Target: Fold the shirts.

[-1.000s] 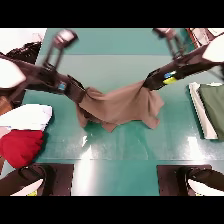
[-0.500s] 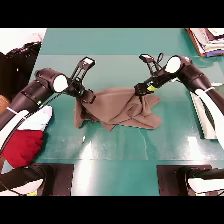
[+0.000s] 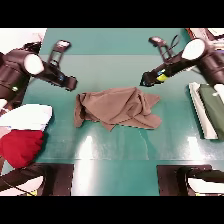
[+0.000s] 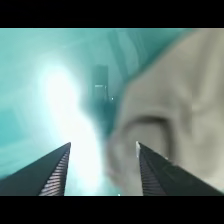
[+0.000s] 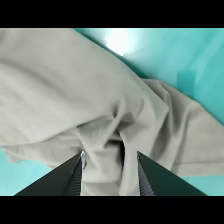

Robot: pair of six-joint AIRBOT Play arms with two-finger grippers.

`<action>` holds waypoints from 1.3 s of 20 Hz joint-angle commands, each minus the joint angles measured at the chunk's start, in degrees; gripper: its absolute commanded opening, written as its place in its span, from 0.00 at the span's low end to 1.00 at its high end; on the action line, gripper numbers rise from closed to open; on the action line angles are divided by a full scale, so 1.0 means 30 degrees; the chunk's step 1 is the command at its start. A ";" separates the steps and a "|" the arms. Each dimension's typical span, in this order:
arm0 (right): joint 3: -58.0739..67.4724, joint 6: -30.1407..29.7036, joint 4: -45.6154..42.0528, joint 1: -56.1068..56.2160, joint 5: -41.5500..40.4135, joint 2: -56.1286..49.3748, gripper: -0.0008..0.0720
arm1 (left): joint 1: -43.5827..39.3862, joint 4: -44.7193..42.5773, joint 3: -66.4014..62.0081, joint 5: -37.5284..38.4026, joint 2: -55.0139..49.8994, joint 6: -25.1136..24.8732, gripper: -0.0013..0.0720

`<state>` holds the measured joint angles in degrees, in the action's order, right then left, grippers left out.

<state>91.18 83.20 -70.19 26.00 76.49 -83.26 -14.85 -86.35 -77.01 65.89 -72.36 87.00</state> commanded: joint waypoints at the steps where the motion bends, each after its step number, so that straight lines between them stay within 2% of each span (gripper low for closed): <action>1: 0.0102 -0.0087 -0.0007 -0.0765 0.0605 0.1880 0.56 | 0.2841 0.2623 0.0204 0.0466 -0.0175 -0.0124 0.70; 5: 0.0102 -0.0087 -0.0015 -0.1727 0.1013 0.2667 0.56 | 0.4175 0.7592 0.1982 0.0882 -0.2790 -0.1734 0.70; 10: 0.0073 -0.0073 0.0015 -0.1989 0.1566 0.2681 0.56 | 0.4109 0.9828 0.3366 0.1851 -0.5129 -0.2630 0.70; 13: 0.0058 -0.0066 0.0022 -0.1996 0.1508 0.2681 0.56 | 0.4109 1.1577 0.4204 0.1683 -0.5282 -0.4087 0.70; 17: 0.0058 -0.0044 0.0022 -0.1996 0.1545 0.2681 0.54 | 0.4116 1.1621 0.4881 0.1035 -0.5362 -0.4131 0.70; 18: 0.0066 -0.0044 0.0022 -0.1996 0.1596 0.2681 0.54 | 0.4116 1.1650 0.4874 0.0707 -0.5340 -0.4058 0.59; 19: 0.0066 -0.0044 0.0007 -0.1996 0.1683 0.2688 0.54 | 0.4116 1.1715 0.4838 0.0583 -0.5340 -0.4014 0.18; 20: 0.0066 -0.0044 -0.0058 -0.2004 0.1843 0.2688 0.54 | 0.4138 1.1679 0.4648 0.0546 -0.5340 -0.4014 0.06; 26: 0.0044 -0.0044 -0.1792 -0.2929 0.3876 0.2659 0.54 | 0.4131 0.8969 0.0619 0.0765 -0.2871 -0.4014 0.06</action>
<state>91.33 83.02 -73.25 18.83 85.06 -75.26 -2.50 -54.96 -69.97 68.55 -84.51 75.07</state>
